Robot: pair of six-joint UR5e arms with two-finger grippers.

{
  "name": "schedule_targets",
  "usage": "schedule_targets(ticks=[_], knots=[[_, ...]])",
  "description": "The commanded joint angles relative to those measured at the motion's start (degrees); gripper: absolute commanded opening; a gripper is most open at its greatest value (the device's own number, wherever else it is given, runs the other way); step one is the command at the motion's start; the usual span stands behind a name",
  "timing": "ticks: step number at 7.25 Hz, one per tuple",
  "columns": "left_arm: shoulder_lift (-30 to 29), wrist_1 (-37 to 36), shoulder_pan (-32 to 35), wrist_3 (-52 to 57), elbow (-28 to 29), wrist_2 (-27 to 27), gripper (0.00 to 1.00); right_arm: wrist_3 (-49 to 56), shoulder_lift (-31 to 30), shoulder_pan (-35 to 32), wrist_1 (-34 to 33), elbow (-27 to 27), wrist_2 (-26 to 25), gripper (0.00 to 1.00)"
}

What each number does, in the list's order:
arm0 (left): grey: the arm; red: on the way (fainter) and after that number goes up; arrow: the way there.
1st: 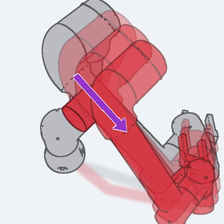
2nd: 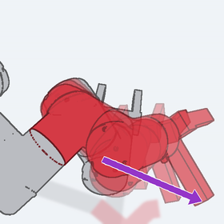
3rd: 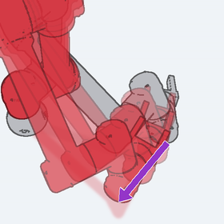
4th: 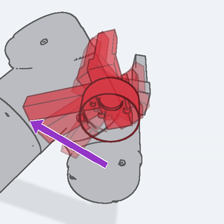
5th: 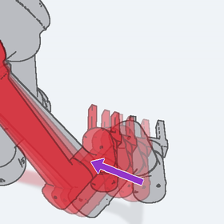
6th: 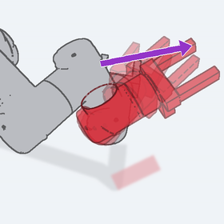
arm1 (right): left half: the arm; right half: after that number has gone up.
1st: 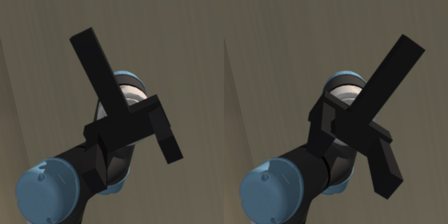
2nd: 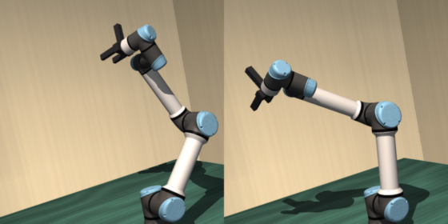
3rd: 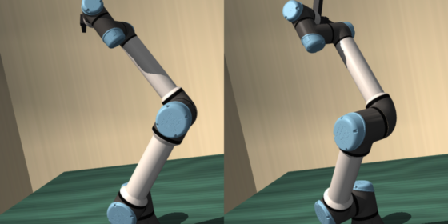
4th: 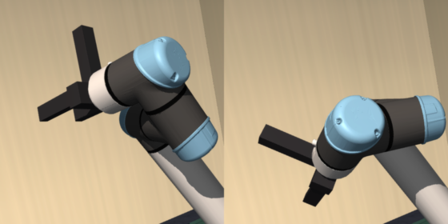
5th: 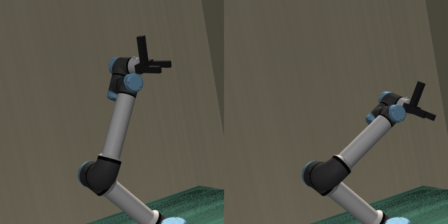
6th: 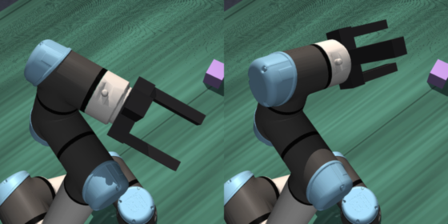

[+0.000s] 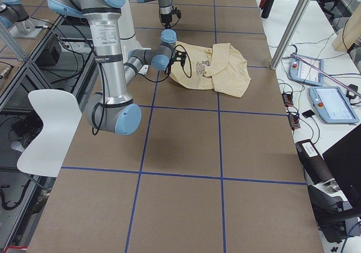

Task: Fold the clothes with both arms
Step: 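Lift the hem with both grippers and fold it up toward the collar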

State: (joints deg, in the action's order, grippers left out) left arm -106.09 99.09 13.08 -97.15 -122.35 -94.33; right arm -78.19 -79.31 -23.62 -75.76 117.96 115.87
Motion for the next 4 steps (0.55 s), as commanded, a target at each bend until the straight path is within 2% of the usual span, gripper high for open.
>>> schedule_targets(ticks=[1,2,4], knots=[[0.27,-2.32,-4.27,0.03,-3.93,-0.24,0.0,-0.12,-4.25,1.11,-0.09,3.23,10.12,0.0],[0.36,-2.32,-6.29,-0.05,-4.3,-0.15,0.0,-0.73,-6.36,2.51,-0.09,4.64,11.21,0.0],[0.54,-2.5,-6.06,-0.05,-5.95,-0.32,0.0,-1.09,-5.95,2.7,0.08,4.3,11.14,0.0]])
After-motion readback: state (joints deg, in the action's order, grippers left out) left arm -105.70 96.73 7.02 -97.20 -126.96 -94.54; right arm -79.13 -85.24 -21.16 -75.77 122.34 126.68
